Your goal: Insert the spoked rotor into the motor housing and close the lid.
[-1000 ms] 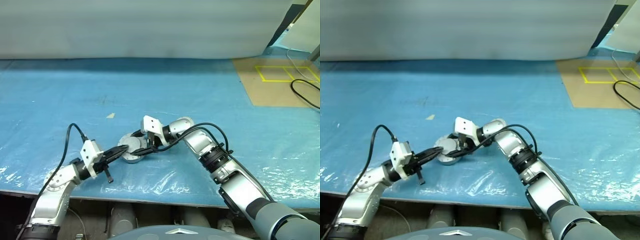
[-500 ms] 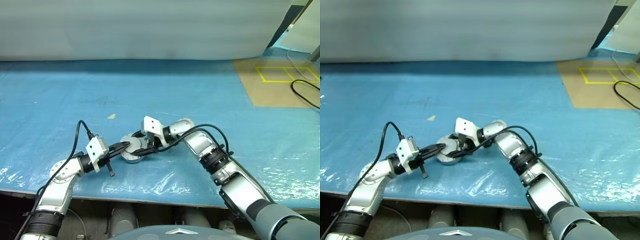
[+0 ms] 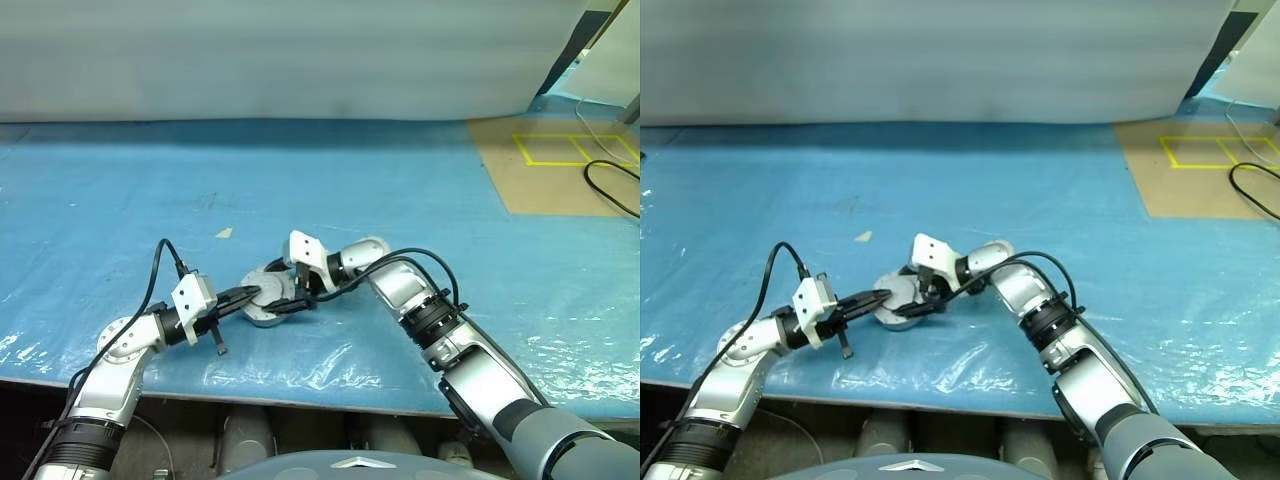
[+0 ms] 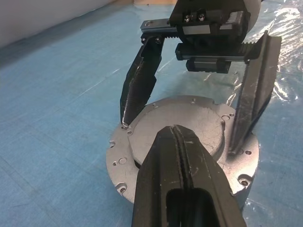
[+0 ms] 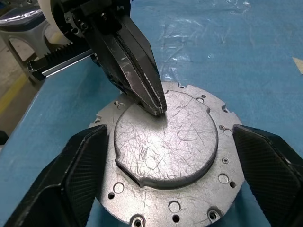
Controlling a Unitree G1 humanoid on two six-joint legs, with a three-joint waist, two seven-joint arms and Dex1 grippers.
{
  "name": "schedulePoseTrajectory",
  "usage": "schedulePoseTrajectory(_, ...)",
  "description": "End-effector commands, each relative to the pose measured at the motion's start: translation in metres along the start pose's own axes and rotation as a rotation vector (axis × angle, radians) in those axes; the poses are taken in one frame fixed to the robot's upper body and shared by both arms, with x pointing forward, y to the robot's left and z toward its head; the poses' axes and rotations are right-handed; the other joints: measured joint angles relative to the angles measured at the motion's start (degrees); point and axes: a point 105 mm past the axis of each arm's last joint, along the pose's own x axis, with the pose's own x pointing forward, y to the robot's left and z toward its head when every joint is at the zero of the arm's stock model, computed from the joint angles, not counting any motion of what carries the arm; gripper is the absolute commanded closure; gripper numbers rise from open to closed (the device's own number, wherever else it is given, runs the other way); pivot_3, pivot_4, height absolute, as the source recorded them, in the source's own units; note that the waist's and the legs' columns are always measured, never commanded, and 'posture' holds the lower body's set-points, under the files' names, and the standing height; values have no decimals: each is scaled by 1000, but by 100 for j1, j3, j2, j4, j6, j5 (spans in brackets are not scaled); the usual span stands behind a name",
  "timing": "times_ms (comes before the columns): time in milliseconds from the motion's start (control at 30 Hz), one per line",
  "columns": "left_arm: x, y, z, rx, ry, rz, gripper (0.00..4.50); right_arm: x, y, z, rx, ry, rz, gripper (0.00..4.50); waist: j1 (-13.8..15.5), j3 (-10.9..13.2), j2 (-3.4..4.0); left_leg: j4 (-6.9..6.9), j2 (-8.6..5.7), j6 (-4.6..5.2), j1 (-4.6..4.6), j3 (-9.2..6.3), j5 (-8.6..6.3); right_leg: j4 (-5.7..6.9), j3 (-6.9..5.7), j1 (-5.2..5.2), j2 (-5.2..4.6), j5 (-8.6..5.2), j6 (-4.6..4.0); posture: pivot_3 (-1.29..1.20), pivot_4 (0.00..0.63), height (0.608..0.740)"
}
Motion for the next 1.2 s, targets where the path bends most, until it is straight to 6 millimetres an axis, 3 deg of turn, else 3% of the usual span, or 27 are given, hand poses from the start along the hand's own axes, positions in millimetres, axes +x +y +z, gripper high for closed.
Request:
schedulePoseTrajectory(33, -1, -10, -17, -46, 65, -32, 4500, -5, -1, -19, 114, 52, -11, 38, 8, -1, 2, -2, -1, 0, 0, 0, 0, -1, 0, 0, 0, 0, -1, 0, 150, 740)
schedulePoseTrajectory(233, -1, -9, -18, -45, 61, -31, 4500, -24, -14, 21, 72, -61, -58, 38, 20, 1, 2, -4, -2, -1, -14, 1, 1, -14, 0, -12, -1, 5, -9, 0, 150, 740)
schedulePoseTrajectory(367, 0, -9, -17, -43, 55, -30, 4500, -40, -16, 36, 72, -116, -77, 38, 18, 2, 2, -13, -2, -9, -34, 1, 5, -17, -3, -34, 3, 5, -9, 0, 150, 740)
schedulePoseTrajectory(467, 1, -8, -16, -43, 52, -28, 4500, -53, -15, 32, 198, -135, -64, 38, 20, 2, 2, -22, -3, -15, -37, 1, 9, -29, -6, -34, 7, 5, -9, 0, 150, 740)
schedulePoseTrajectory(667, -9, -8, -12, -64, 38, -8, 4500, -72, -2, -3, 654, -124, 6, 38, 15, 2, 2, -23, -6, -18, -42, 1, 11, -43, -7, -29, 6, 6, -9, 0, 150, 740)
schedulePoseTrajectory(1000, -34, -3, -10, -96, 69, 37, 4500, -49, 10, -7, 783, -144, 16, 38, -24, 3, 3, -56, 2, -27, -46, 8, 10, -61, -16, -46, 27, 4, -15, 0, 150, 740)
schedulePoseTrajectory(1200, -30, -8, -11, -98, 69, 23, 4500, -32, 5, 2, 791, -173, 9, 38, 4, 6, 0, -56, 2, -28, -47, 8, 10, -62, -17, -47, 25, 4, -15, 0, 150, 740)
